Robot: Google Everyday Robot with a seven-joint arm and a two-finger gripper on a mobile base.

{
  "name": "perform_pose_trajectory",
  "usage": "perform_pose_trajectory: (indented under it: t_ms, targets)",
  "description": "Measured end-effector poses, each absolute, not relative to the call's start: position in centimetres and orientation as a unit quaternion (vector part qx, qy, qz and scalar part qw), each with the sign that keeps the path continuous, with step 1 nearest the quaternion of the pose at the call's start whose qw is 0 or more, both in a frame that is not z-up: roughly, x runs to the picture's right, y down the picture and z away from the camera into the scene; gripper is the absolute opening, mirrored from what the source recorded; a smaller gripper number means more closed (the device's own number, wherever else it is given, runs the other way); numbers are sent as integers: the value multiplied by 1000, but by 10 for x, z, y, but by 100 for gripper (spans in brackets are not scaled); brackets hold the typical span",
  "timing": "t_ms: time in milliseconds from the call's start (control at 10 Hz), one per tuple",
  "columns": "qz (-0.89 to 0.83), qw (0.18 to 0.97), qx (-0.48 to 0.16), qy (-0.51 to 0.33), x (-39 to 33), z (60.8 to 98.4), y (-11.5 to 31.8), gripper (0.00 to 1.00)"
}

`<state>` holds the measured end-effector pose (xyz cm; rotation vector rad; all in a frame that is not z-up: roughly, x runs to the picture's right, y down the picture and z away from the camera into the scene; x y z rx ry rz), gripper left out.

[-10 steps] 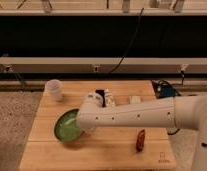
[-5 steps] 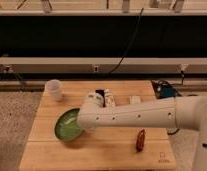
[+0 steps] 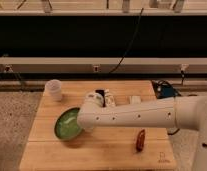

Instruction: Drag the ceramic bowl in a circle

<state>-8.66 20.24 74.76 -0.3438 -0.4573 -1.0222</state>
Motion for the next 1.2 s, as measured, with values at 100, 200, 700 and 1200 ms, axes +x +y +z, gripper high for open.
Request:
perform_pose_trajectory:
  t_ms: [100,200,700,1200]
  targets:
    - [-483,834,-160,-216,-87,748,202,0]
    - [-483,834,-159,-216,-87,748,201,0]
    - [-482,835,-153,-218,-82,750,200,0]
    - [-479,837,-148,-220,-81,745,202,0]
